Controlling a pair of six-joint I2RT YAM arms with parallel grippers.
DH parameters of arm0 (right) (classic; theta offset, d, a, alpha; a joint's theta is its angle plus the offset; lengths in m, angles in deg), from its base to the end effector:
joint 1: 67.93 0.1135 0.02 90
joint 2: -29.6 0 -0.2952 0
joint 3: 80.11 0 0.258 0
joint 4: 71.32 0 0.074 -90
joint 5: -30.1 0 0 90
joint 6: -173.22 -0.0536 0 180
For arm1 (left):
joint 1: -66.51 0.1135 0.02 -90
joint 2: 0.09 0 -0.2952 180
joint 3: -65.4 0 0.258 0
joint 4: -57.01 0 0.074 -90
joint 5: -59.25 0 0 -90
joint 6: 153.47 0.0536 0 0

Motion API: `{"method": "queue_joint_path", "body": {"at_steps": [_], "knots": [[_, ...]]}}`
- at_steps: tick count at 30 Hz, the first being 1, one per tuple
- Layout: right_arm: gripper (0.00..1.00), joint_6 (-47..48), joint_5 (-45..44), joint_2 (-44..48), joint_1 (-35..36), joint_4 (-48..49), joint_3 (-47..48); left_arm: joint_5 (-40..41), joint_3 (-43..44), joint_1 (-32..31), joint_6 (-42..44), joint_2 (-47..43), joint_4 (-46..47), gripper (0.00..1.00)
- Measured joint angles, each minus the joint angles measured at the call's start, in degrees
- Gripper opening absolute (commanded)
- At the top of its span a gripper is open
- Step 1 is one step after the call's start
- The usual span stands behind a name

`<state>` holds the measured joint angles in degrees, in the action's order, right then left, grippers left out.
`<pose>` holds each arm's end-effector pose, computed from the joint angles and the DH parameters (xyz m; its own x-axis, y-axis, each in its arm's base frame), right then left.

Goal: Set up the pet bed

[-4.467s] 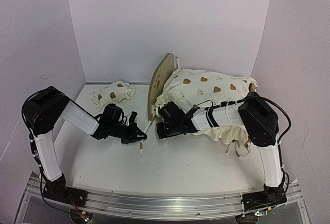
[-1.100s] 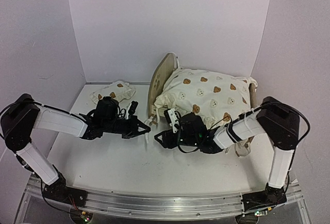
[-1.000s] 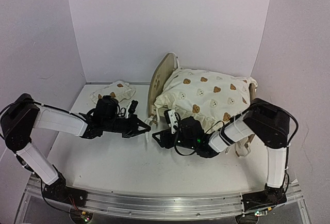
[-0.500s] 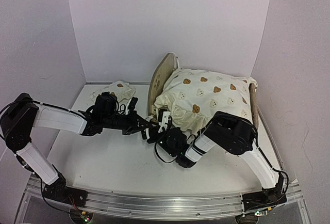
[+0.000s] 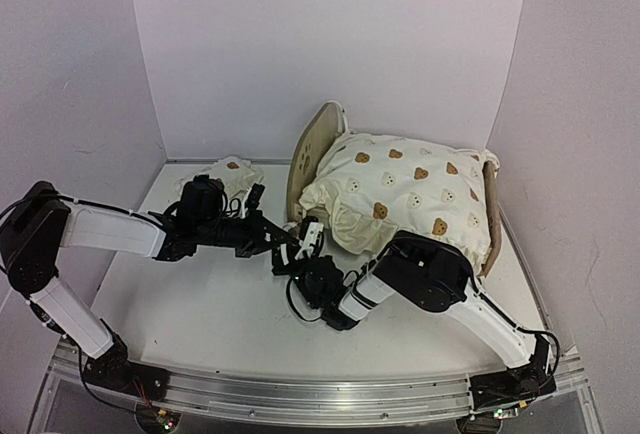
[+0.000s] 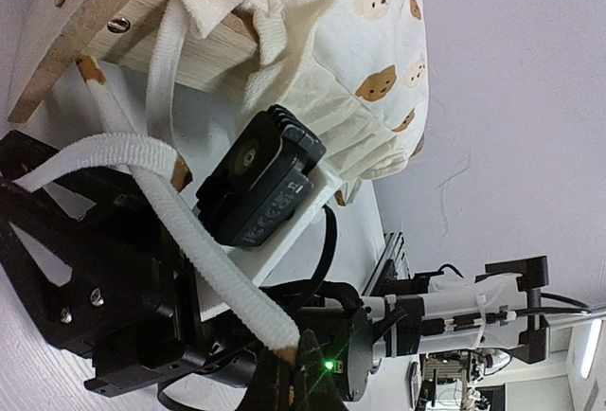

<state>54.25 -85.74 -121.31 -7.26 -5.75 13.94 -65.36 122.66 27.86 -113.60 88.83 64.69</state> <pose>0.2848 0.4592 0.0595 -0.2129 0.5110 -0.8328 -0.5378 0.6504 0.5365 0.2480 -0.2374 0.2252 -0.9091 -0.0818 -0.4085 0.3457 0.3991 -0.8492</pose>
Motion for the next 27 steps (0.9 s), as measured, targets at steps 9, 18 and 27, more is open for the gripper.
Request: {"method": "queue_joint_path", "body": {"at_steps": [9, 18, 27], "knots": [[0.00, 0.3, 5.4, 6.8, -0.4, 1.2, -13.9, 0.6, -0.1, 0.7, 0.8, -0.9, -0.2, 0.00], [0.00, -2.3, 21.0, 31.2, -3.0, -26.8, -29.0, 0.7, -1.1, 1.2, 2.6, -0.2, -0.2, 0.00], [0.00, 3.9, 34.0, 33.2, -11.9, -54.5, -19.8, 1.6, -2.1, 1.2, 4.6, 2.9, -0.3, 0.00]]}}
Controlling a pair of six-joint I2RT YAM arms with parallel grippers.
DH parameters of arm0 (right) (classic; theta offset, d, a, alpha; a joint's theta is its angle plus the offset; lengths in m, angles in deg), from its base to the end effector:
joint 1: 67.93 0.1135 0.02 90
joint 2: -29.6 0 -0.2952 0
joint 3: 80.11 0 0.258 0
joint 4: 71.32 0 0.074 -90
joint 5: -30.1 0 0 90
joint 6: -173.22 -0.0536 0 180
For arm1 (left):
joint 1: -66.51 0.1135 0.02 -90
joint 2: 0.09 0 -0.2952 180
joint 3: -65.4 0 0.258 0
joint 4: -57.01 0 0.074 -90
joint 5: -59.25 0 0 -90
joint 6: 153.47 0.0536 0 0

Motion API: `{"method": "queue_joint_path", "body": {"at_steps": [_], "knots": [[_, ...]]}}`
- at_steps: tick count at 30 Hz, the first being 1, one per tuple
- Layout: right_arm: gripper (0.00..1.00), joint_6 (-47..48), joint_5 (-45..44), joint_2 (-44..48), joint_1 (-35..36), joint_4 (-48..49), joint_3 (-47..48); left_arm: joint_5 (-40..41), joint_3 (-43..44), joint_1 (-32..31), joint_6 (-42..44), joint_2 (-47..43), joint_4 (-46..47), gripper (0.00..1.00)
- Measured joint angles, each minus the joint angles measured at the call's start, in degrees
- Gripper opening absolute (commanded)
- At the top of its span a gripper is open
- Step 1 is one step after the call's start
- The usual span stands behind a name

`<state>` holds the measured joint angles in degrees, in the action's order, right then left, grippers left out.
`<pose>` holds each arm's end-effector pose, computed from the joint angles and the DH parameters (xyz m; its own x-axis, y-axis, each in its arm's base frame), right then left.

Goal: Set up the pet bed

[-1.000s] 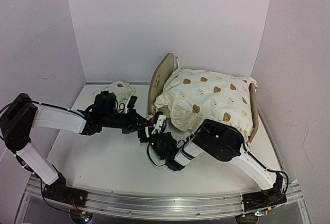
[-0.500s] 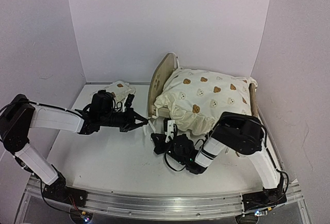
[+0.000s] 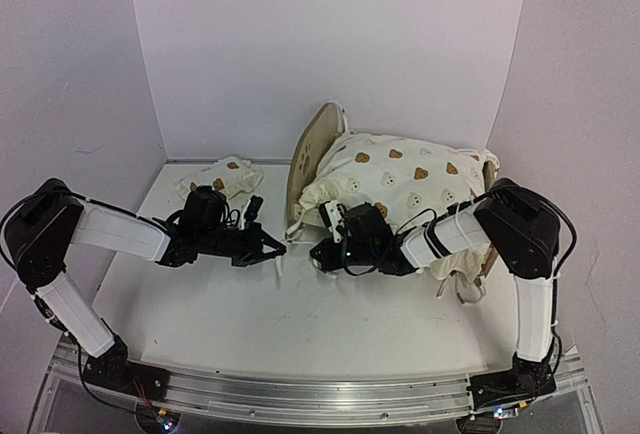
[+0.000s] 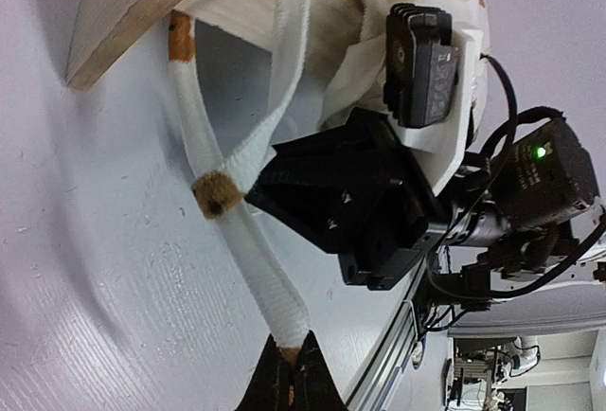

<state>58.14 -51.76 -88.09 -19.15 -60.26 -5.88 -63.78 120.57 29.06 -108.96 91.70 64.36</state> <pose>0.2920 0.3448 0.1293 -0.6688 -0.1267 -0.7326 -0.5961 0.6802 0.4266 0.2522 -0.2300 0.1965 -0.9048 -0.0600 -0.4215 0.3452 0.4759 -0.8089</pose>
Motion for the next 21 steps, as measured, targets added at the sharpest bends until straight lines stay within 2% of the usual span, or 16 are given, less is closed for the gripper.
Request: {"method": "queue_joint_path", "body": {"at_steps": [6, 16, 19, 21], "knots": [[0.00, 5.4, 4.1, -0.1, -0.6, -9.2, 3.9, 1.7, -1.3, 0.0, 1.0, 1.7, -1.1, 0.00], [0.00, 6.5, 4.0, -2.7, -0.6, -10.2, 11.4, 3.2, -1.3, 0.0, 2.4, 4.9, -1.4, 0.00], [0.00, 6.3, 1.8, -3.7, -0.6, -10.1, 12.9, 3.5, -1.3, 0.0, 2.8, 5.0, -1.4, 0.07], [0.00, 6.1, 0.6, -4.3, -0.6, -10.3, 13.5, 4.0, -1.3, 0.0, 3.5, 5.0, -1.4, 0.16]]}}
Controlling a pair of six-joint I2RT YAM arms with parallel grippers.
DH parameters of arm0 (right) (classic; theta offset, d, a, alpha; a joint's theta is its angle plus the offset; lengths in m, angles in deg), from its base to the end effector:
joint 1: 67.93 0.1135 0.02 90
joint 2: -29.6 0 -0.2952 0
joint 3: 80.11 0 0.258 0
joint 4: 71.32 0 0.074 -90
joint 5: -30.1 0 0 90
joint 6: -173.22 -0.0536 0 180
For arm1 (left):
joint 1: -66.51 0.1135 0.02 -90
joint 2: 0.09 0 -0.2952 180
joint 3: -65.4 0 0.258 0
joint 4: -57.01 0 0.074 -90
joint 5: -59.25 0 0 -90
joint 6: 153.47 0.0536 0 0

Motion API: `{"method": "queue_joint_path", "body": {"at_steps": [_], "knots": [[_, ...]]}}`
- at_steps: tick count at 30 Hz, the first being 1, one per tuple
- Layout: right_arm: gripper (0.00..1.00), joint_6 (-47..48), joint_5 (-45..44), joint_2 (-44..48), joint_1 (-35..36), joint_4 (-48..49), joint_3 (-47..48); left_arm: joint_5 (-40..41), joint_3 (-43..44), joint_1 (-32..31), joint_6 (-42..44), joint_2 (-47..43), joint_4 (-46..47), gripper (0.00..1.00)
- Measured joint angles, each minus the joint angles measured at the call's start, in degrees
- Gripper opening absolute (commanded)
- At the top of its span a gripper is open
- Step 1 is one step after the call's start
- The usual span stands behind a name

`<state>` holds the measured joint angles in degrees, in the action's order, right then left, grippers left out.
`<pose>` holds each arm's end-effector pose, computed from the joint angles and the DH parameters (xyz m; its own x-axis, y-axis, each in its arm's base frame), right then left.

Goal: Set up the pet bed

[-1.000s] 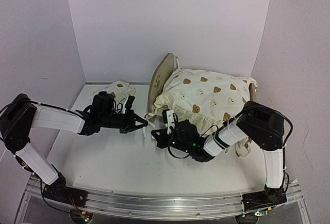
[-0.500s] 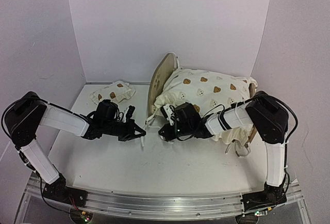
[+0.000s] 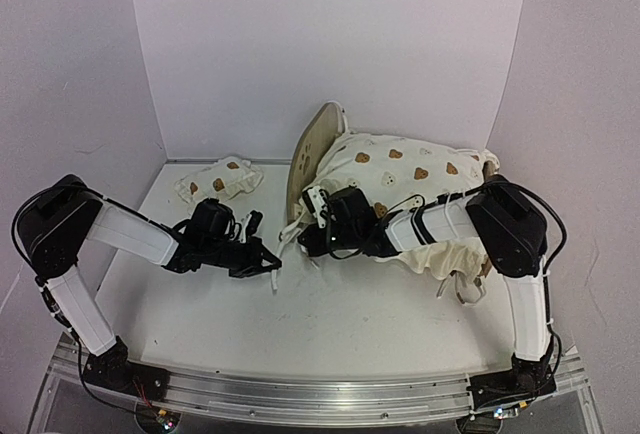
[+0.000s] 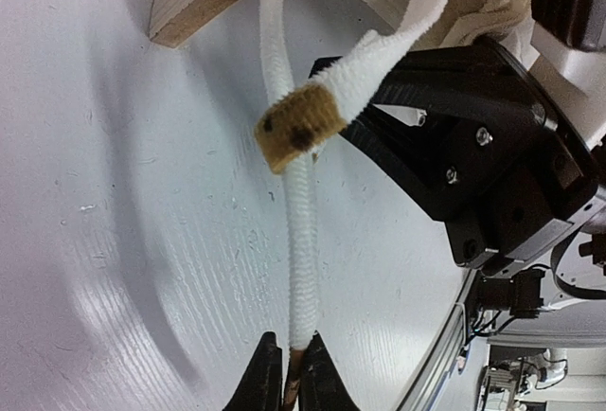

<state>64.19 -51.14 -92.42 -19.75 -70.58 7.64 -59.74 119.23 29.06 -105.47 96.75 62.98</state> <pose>0.3244 0.3748 0.1484 -0.6160 -0.2051 -0.7606 -0.6562 0.6678 0.3513 0.2544 -0.2276 0.1578 -0.9168 -0.0350 -0.3978 0.3035 0.5863 -0.7511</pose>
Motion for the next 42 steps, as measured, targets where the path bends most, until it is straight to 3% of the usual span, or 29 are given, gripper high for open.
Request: {"method": "queue_joint_path", "body": {"at_steps": [5, 7, 13, 19, 27, 29, 30, 33, 42], "knots": [[0.00, -0.5, -2.9, -1.6, 0.0, -0.7, 2.0, 2.4, 0.0, 0.0, 2.0, -0.4, -0.7, 0.54], [0.00, -0.5, -3.5, -1.9, 0.0, -1.0, 2.6, 4.0, 0.0, 0.0, 3.2, -1.4, -1.9, 0.62], [0.00, -0.2, -4.1, -2.5, 0.2, -1.5, 4.3, 9.2, 2.2, 0.5, 7.4, -3.8, -6.1, 0.67], [0.00, 0.6, -4.7, -2.5, 0.3, -1.7, 4.3, 10.1, 13.3, 2.6, 12.4, 2.1, -7.4, 0.69], [0.00, 0.8, -5.0, -2.5, 0.3, -1.8, 4.3, 3.2, 19.8, 5.1, 15.7, 11.4, -6.0, 0.66], [0.00, 0.8, -5.0, -2.5, 0.3, -1.8, 4.3, 0.4, 19.8, 5.1, 15.5, 12.2, -5.2, 0.61], [0.00, 0.8, -5.0, -2.5, 0.3, -1.8, 4.3, -0.7, 19.8, 5.0, 15.3, 12.3, -4.7, 0.52], [0.00, 0.8, -5.2, -2.5, 0.3, -1.7, 4.3, -4.8, 19.2, 5.0, 14.6, 12.4, -0.6, 0.39], [0.00, 0.7, -6.0, -2.5, 0.4, -1.5, 4.3, -10.4, 17.3, 4.9, 11.8, 12.4, 4.6, 0.24]]}}
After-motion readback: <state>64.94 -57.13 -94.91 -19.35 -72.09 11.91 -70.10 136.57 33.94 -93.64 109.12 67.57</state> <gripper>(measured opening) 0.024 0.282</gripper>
